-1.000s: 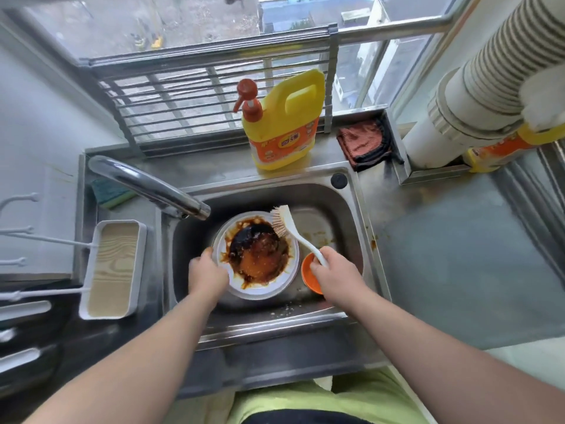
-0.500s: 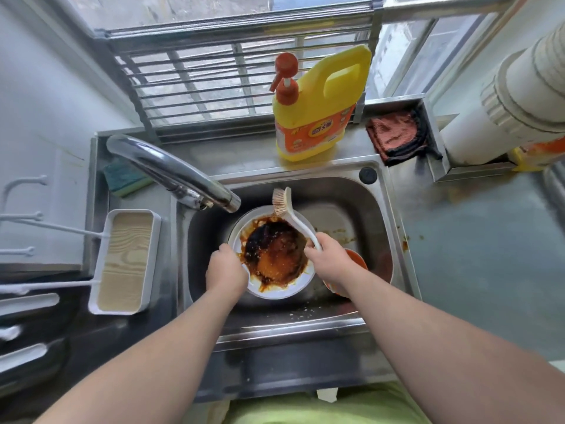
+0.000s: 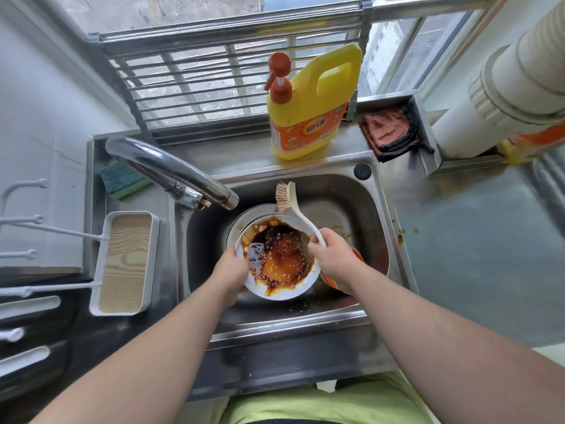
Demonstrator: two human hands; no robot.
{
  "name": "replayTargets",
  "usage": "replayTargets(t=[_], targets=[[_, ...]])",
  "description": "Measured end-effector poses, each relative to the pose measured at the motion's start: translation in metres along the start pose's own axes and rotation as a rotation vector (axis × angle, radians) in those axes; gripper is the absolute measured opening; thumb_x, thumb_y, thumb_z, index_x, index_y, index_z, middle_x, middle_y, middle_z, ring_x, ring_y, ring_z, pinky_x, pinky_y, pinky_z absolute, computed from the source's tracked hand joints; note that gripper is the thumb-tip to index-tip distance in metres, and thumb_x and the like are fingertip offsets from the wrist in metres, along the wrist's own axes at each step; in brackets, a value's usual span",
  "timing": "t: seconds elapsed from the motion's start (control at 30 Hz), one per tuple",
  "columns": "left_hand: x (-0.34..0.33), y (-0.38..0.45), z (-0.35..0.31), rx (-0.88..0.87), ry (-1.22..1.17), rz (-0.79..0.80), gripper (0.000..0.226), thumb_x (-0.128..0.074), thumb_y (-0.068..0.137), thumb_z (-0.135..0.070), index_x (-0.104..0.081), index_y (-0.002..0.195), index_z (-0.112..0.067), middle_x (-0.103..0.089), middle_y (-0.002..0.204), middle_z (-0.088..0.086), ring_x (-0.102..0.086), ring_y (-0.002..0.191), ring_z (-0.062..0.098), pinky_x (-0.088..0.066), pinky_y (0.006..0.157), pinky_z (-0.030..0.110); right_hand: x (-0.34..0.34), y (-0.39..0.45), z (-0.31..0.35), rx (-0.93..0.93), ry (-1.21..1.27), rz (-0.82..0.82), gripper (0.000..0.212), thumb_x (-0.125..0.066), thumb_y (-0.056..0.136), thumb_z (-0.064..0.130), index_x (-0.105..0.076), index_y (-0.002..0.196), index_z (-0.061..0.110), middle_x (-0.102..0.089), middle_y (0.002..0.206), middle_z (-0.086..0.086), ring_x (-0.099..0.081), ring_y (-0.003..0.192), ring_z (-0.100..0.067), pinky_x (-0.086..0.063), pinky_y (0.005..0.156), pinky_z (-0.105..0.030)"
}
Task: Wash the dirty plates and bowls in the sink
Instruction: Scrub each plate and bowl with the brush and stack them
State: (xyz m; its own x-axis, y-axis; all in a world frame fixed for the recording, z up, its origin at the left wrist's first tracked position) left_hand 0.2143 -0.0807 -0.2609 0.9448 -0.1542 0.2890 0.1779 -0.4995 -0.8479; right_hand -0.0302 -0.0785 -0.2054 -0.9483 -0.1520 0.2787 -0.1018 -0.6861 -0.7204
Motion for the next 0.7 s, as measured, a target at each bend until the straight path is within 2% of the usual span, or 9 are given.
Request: replayTargets(t=[0.1,0.17,0.27,0.33,0.43,0.5,0.6,0.7], targets=[[-0.003,-0.014,0.004,0.066,-0.334,0.166,0.057,-0.032,0.097,0.013,-0.058,0.13,-0.026,-0.07,0.119,0.013,-0.067,0.111,0.039,-0.062,0.083,0.056,0.018,-0.012,0.008,0.07,-0.077,-0.019,0.01,-0.057,0.105,0.03,-0.06,0.097,0.027,-0.066,0.092,-0.009,-0.057,0.081,-0.02,-0.055,0.079,-0.046],[0.001,-0.022,0.002,0.065,-0.428,0.208,0.066,-0.031,0.092,0.015,-0.059,0.133,-0.028,-0.068,0.123,0.015,-0.065,0.114,0.041,-0.061,0.078,0.054,0.034,-0.027,0.018,0.148,-0.23,-0.047,0.013,-0.058,0.104,0.041,-0.061,0.096,0.031,-0.067,0.09,-0.001,-0.063,0.084,-0.018,-0.053,0.08,-0.045],[0.007,-0.031,0.001,0.055,-0.577,0.214,0.058,-0.034,0.1,0.006,-0.063,0.134,-0.031,-0.07,0.126,0.016,-0.065,0.116,0.043,-0.061,0.083,0.061,0.048,-0.057,0.03,0.213,-0.524,-0.018,0.02,-0.053,0.103,0.055,-0.059,0.1,0.036,-0.066,0.084,0.007,-0.063,0.082,-0.017,-0.054,0.075,-0.041],[0.006,-0.035,-0.001,0.033,-0.673,0.242,0.042,-0.038,0.11,-0.013,-0.064,0.135,-0.035,-0.072,0.129,0.014,-0.066,0.119,0.043,-0.056,0.093,0.069,0.048,-0.079,0.032,0.214,-0.741,0.047,0.021,-0.047,0.104,0.059,-0.053,0.114,0.041,-0.066,0.089,0.009,-0.064,0.085,-0.024,-0.054,0.071,-0.042],[0.002,-0.038,-0.003,0.022,-0.738,0.228,0.032,-0.037,0.113,-0.043,-0.058,0.138,-0.038,-0.07,0.134,0.01,-0.067,0.121,0.04,-0.056,0.093,0.068,0.025,-0.112,0.032,0.312,-0.97,0.203,0.032,-0.035,0.11,0.049,-0.035,0.142,0.053,-0.065,0.107,0.004,-0.064,0.093,-0.03,-0.054,0.074,-0.043],[-0.003,-0.041,0.0,0.051,-0.801,0.177,0.036,-0.032,0.112,-0.051,-0.051,0.14,-0.037,-0.068,0.134,0.009,-0.067,0.119,0.039,-0.057,0.089,0.065,-0.002,-0.125,0.034,0.358,-1.047,0.293,0.04,-0.032,0.111,0.039,-0.029,0.148,0.055,-0.062,0.111,-0.002,-0.063,0.096,-0.033,-0.054,0.074,-0.044],[-0.017,-0.048,0.007,0.095,-0.969,0.162,0.035,-0.026,0.112,-0.051,-0.046,0.137,-0.037,-0.064,0.134,0.014,-0.064,0.118,0.04,-0.056,0.089,0.064,-0.035,-0.116,0.05,0.412,-1.084,0.244,0.047,-0.037,0.111,0.029,-0.029,0.152,0.052,-0.064,0.116,-0.006,-0.064,0.098,-0.036,-0.047,0.067,-0.04],[-0.031,-0.057,0.011,0.143,-1.065,0.171,0.038,-0.024,0.113,-0.047,-0.056,0.121,-0.029,-0.064,0.125,0.018,-0.06,0.119,0.042,-0.041,0.107,0.073,-0.045,-0.092,0.077,0.452,-1.099,0.111,0.051,-0.041,0.108,0.022,-0.033,0.149,0.05,-0.066,0.115,-0.008,-0.067,0.096,-0.039,-0.044,0.065,-0.039]])
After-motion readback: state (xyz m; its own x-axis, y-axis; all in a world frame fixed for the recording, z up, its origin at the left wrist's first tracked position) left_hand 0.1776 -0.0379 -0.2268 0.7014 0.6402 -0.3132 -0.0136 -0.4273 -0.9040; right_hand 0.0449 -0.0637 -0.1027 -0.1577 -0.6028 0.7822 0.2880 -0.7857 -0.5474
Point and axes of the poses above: each hand's wrist, its own y-axis towards the middle knuckle, its own x-axis out of the back of the hand, z = x × y, the point moved 8 cm from there along y, towards the middle knuckle
